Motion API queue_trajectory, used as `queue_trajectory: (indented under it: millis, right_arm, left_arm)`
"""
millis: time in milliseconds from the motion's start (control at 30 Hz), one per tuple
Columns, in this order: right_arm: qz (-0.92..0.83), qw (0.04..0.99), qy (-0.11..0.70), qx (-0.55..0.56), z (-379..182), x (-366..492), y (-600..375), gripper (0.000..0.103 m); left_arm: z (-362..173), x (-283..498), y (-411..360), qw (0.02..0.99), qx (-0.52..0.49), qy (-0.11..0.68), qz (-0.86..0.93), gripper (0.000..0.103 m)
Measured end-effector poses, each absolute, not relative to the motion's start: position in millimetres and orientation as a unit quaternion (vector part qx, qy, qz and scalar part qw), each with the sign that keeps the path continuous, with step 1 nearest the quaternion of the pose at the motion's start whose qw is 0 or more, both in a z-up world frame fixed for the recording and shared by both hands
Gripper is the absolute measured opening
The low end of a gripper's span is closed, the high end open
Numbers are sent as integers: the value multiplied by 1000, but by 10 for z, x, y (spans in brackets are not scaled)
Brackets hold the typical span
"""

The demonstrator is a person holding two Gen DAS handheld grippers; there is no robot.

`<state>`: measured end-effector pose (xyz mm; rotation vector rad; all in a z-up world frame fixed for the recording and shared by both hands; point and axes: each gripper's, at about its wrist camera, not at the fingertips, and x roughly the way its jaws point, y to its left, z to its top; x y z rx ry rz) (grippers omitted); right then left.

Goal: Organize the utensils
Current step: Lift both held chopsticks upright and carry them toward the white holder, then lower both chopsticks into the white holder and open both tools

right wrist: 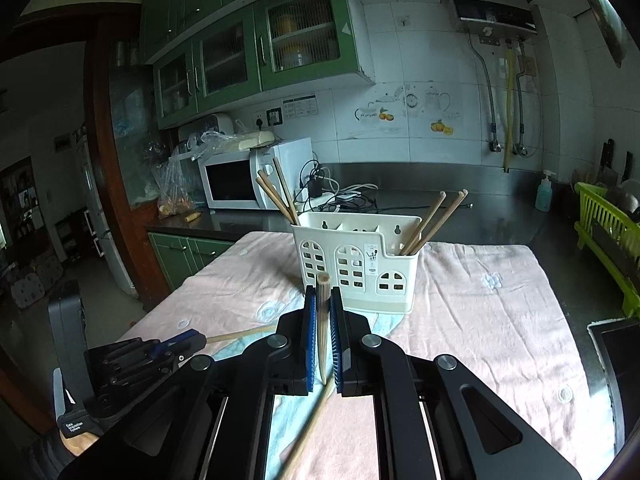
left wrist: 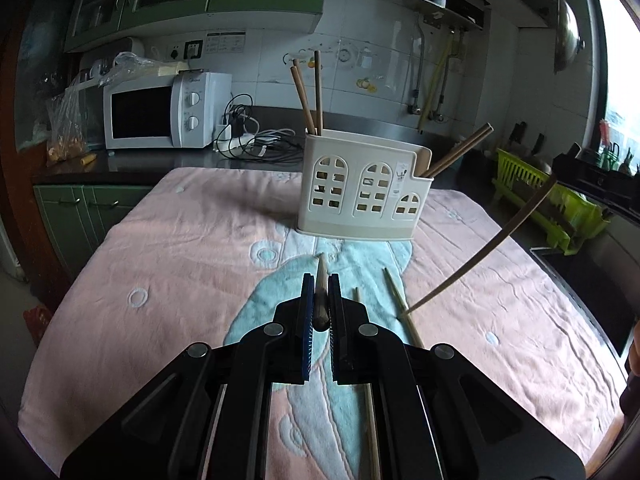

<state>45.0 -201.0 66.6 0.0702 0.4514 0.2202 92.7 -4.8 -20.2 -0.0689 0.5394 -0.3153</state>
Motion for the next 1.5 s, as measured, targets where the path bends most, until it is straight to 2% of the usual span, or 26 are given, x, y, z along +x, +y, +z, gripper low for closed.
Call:
queue_trajectory:
  millis: [400, 867, 1200, 1500]
  right_arm:
    - [133, 965, 227, 21, 895, 660, -2066, 7]
    - [149, 966, 211, -1, 1364, 862, -2194, 7]
    - [128, 978, 164, -21, 1945, 998, -2356, 6]
    - [102, 983, 149, -21, 2058, 1341, -2526, 7]
  left_arm:
    - [189, 1125, 11, 942, -64, 264, -196, 5]
    - [682, 1213, -129, 950, -40, 233, -202, 5]
    - [1357, 1319, -297, 961, -24, 171, -214, 5]
    - [1913, 1734, -487, 972, -35, 109, -203, 5]
